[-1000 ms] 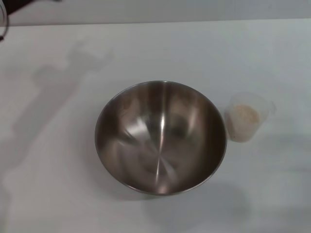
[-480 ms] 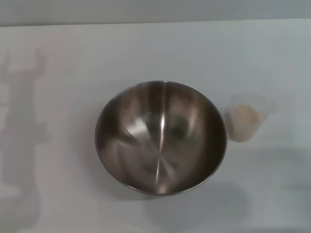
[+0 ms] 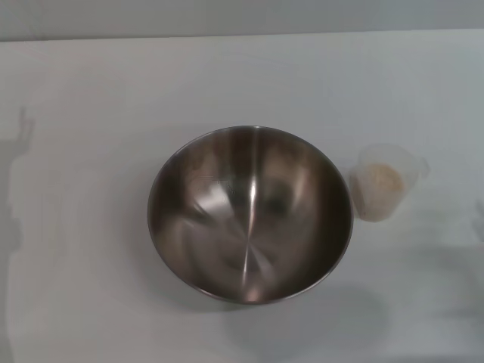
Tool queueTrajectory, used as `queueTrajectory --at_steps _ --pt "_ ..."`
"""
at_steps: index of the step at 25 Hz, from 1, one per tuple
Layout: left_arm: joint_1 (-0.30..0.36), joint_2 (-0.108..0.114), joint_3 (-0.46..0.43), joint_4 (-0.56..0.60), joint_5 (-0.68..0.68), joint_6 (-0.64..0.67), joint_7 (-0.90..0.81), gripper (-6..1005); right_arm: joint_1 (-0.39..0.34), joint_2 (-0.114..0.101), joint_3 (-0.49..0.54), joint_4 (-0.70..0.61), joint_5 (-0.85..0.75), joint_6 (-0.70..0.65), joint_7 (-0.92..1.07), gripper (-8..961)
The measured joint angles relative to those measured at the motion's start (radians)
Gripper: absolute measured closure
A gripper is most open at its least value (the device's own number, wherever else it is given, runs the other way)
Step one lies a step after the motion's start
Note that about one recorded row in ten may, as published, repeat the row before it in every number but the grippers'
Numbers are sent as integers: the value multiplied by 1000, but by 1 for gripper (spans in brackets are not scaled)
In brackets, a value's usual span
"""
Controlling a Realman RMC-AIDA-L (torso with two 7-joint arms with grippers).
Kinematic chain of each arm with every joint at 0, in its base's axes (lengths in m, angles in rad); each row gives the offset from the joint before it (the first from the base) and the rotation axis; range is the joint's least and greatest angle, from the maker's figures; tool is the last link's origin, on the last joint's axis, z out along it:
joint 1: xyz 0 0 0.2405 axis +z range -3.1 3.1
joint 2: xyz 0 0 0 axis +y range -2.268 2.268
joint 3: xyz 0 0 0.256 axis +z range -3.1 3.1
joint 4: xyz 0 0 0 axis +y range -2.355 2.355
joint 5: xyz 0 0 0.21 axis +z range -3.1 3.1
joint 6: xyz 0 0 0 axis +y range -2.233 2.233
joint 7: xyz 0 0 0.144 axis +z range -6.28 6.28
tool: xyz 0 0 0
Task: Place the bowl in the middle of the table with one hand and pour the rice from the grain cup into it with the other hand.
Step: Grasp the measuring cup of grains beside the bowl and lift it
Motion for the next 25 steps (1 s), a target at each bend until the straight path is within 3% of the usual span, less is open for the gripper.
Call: queueTrajectory --at_steps 6,25 --pt "1 0 1 10 4 -5 -9 170 61 -2 -10 19 -10 167 7 201" --pt "-5 0 10 14 4 -5 -17 170 135 1 -66 23 -32 292 4 198"
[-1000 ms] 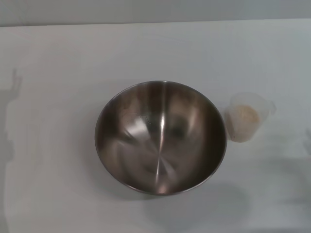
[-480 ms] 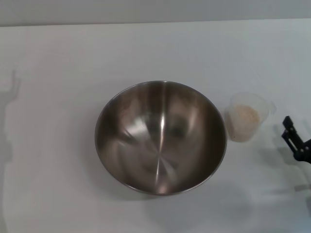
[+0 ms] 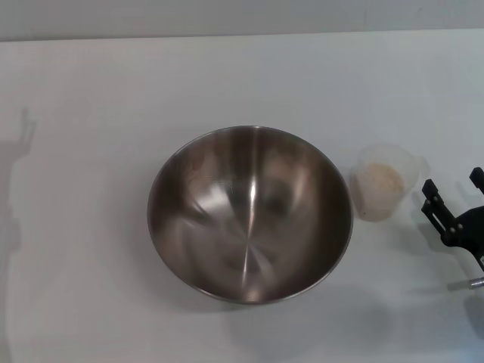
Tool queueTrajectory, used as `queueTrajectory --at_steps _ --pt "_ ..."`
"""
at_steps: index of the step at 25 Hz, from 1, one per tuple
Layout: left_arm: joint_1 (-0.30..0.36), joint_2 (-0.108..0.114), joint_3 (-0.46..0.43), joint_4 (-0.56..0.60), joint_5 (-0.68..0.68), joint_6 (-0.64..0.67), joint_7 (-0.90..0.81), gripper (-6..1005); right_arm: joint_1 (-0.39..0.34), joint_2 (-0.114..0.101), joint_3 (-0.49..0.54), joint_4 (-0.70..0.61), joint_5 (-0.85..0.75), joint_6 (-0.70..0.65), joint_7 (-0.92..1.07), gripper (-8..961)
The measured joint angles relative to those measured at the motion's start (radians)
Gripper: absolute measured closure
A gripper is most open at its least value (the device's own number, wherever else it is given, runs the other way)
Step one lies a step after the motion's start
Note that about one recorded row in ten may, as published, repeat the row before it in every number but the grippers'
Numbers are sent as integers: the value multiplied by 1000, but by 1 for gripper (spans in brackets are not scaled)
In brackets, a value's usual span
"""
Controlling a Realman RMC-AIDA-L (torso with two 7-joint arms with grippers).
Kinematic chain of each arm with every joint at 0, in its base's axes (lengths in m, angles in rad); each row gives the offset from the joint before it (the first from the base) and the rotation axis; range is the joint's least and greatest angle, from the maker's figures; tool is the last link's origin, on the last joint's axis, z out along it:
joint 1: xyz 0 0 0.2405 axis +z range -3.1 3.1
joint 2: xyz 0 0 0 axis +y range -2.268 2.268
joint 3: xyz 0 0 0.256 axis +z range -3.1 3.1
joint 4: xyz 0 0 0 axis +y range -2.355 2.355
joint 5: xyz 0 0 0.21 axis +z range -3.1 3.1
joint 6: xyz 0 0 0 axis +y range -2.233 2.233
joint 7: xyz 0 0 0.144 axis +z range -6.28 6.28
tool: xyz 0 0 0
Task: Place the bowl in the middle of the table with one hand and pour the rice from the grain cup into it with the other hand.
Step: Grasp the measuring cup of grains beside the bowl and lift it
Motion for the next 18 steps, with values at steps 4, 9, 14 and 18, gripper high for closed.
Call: queueTrajectory --at_steps 4,9,14,18 --pt "8 0 0 0 1 2 0 170 13 0 -1 0 0 10 -2 198" --pt "13 0 0 0 -1 2 -1 170 28 0 -1 -1 0 29 1 198" --pt "15 0 0 0 -2 3 -1 170 40 0 1 -1 0 45 1 198" --pt "16 0 0 0 -2 3 -1 170 48 0 3 -3 0 55 1 198"
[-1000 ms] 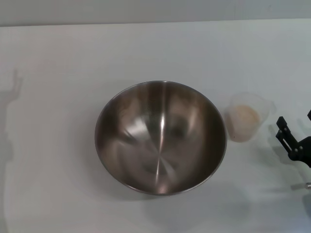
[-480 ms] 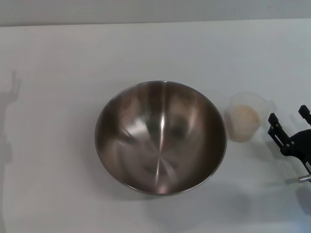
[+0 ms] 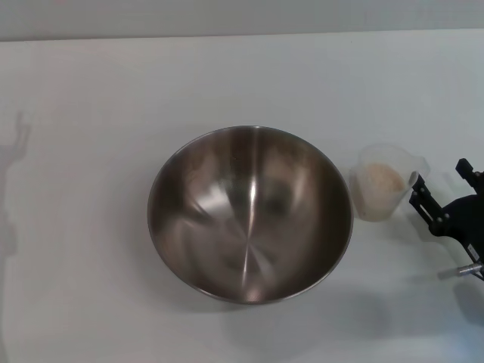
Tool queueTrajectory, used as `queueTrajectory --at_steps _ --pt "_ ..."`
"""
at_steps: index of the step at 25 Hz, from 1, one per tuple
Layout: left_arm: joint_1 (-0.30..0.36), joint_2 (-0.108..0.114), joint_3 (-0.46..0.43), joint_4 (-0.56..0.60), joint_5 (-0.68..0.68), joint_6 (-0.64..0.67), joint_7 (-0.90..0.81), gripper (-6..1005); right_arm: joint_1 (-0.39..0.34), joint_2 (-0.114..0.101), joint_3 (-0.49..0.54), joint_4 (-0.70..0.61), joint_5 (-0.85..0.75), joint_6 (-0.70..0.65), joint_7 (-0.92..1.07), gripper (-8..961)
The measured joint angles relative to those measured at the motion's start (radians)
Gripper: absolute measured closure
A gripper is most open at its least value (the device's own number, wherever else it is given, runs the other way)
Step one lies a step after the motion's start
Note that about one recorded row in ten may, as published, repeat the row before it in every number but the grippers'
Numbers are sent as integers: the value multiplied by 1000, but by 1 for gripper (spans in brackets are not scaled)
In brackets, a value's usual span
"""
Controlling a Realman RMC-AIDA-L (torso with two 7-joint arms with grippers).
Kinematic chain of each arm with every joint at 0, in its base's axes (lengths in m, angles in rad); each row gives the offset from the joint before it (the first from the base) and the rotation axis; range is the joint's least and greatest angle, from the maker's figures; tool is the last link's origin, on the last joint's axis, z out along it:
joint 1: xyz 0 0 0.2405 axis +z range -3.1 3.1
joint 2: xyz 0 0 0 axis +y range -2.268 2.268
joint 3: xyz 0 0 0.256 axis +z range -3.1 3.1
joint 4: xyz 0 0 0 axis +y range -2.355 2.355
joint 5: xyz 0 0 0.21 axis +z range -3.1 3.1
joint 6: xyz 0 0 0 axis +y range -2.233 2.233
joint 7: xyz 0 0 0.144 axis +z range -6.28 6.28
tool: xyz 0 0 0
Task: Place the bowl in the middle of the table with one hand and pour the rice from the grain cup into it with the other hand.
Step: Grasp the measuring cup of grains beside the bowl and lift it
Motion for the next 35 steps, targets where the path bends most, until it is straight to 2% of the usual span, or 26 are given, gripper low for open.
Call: queueTrajectory --at_steps 14,35 --pt "1 0 0 4 0 -1 0 170 28 0 7 -6 6 26 3 197" --pt "0 0 -2 25 0 -2 0 170 32 0 7 -7 3 12 -4 198"
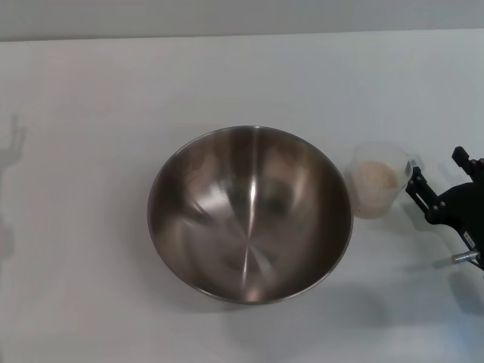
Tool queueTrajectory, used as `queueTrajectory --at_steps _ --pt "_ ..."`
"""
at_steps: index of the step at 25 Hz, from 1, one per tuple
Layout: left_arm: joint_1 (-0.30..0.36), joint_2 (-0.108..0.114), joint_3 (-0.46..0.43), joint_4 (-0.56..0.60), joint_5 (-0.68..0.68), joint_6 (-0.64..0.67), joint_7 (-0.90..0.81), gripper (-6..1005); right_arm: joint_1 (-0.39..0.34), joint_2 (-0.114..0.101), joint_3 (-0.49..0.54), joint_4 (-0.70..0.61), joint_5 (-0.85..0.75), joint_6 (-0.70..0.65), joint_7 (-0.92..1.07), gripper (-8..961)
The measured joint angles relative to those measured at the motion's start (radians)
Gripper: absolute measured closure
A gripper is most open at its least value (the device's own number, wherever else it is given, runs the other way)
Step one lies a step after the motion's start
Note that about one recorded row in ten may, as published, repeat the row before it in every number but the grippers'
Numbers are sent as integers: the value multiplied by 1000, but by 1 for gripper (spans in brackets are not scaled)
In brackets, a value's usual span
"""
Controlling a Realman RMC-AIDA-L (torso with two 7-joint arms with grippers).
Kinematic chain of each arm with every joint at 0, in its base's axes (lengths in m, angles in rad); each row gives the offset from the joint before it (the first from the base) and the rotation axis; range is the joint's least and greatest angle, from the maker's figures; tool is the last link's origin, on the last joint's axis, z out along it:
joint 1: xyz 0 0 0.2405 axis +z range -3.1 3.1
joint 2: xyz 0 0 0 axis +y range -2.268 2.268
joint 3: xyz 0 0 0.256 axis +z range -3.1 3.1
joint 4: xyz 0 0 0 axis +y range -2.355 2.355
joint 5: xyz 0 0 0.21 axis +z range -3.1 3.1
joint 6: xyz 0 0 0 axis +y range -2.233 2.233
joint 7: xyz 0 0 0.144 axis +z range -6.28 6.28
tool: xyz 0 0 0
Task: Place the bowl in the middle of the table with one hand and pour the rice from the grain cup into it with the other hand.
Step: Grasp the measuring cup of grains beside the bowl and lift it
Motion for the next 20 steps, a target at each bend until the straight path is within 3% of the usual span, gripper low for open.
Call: queueTrajectory --at_steps 6,14,20 --pt "-1 0 2 3 0 -1 0 170 0 0 -5 -1 -1 0 -2 197" --pt "-4 -1 2 3 -2 -13 0 170 0 0 -10 -1 -4 -5 -2 310" --pt "-7 -2 2 3 -2 -13 0 170 -1 1 -11 0 -5 -30 -2 540"
